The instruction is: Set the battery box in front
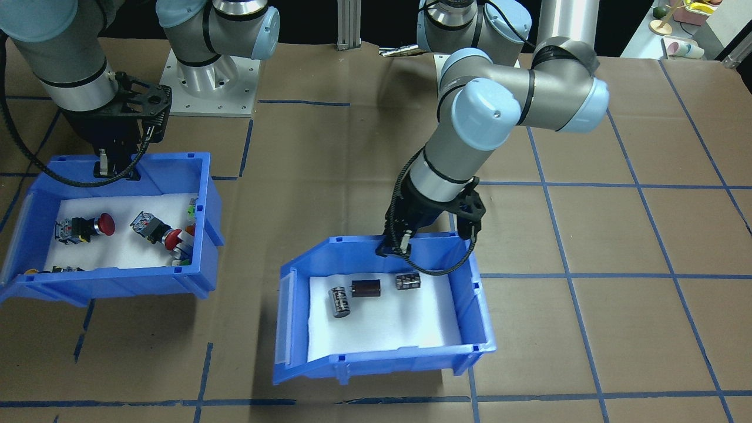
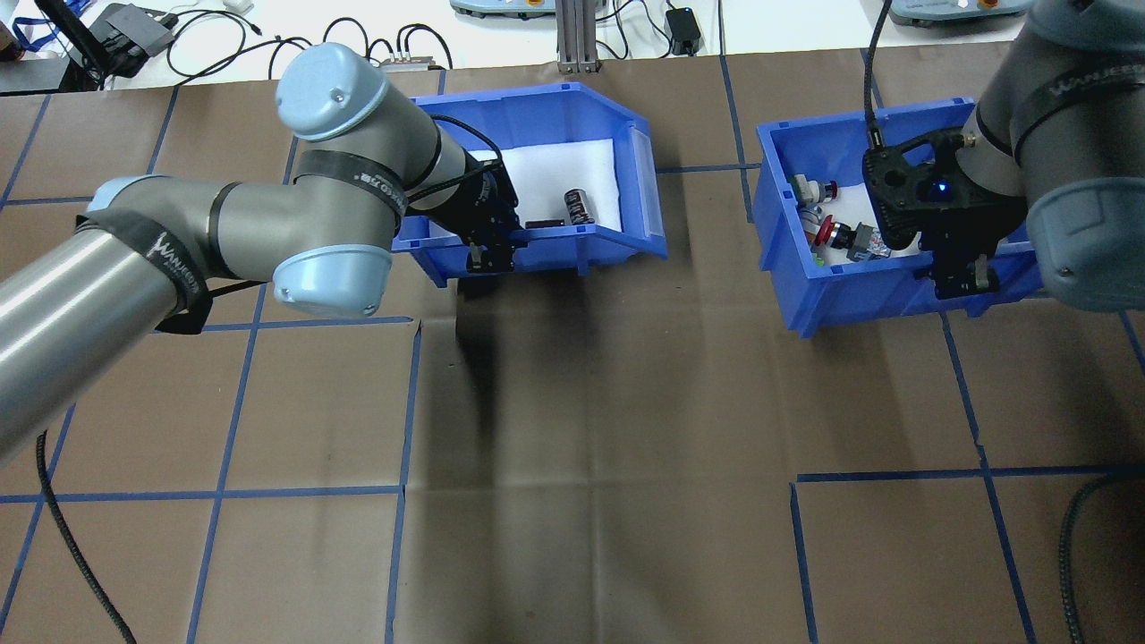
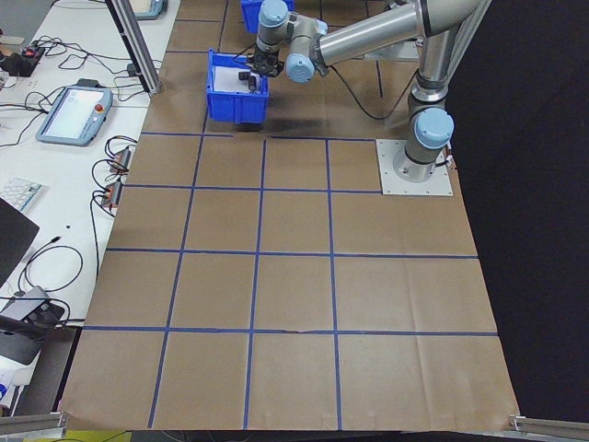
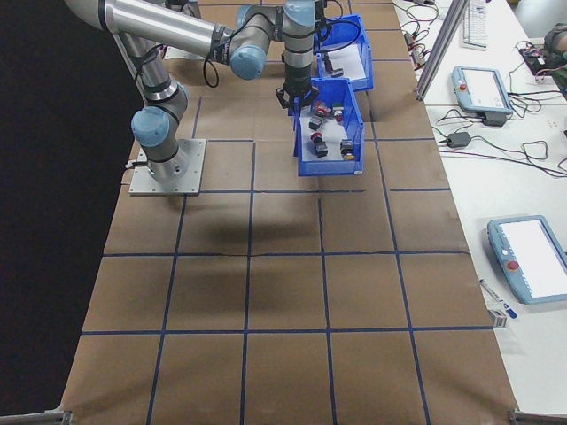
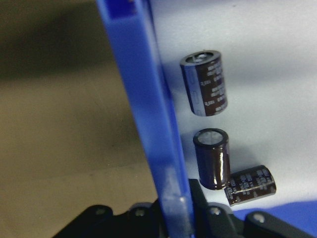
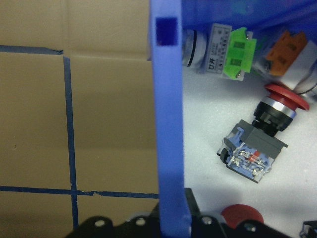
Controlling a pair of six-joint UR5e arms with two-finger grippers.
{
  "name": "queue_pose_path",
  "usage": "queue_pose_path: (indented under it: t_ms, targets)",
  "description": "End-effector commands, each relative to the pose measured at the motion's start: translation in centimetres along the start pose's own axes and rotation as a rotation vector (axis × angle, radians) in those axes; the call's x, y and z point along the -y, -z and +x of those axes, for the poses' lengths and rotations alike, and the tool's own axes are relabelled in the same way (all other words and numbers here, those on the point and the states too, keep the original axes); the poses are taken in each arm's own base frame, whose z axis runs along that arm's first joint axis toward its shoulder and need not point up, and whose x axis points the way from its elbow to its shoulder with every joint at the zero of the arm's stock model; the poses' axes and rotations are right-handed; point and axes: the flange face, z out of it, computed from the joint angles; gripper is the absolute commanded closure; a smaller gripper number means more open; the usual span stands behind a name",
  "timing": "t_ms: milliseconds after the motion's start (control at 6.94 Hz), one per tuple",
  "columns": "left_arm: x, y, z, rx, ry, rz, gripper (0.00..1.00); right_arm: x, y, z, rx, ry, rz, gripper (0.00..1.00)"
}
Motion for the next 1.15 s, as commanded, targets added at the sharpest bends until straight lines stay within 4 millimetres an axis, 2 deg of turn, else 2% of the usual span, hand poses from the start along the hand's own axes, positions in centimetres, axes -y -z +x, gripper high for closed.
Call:
queue_pose_path:
  t_ms: [0,432,577,721,1009]
  targets:
    - [-2.7,-3.1,3.1,0.014,-0.024,-0.049,1.00,-0.1,0.0,-0.1,-0.001,-0.002,-0.001,1.00]
    - [-3.5,-5.7,4.3,0.032,-0.042,-0.054,1.00,-0.1,0.0,-0.1,0.001,-0.003,0.000,1.00]
    - [-4.2,-5.3,4.7,0.020,-0.056,-0.057,0.82,-0.1,-0.1,-0.1,0.002,-0.003,0.000,1.00]
    - [-4.0,-5.8,3.6,0.044,-0.049,-0.045,0.31,-0.1,-0.1,-0.1,0.002,-0.003,0.000,1.00]
    - [-4.1,-5.3,3.4,0.042,-0.066,-0.042,0.05,-0.2,0.0,-0.1,0.001,-0.003,0.000,1.00]
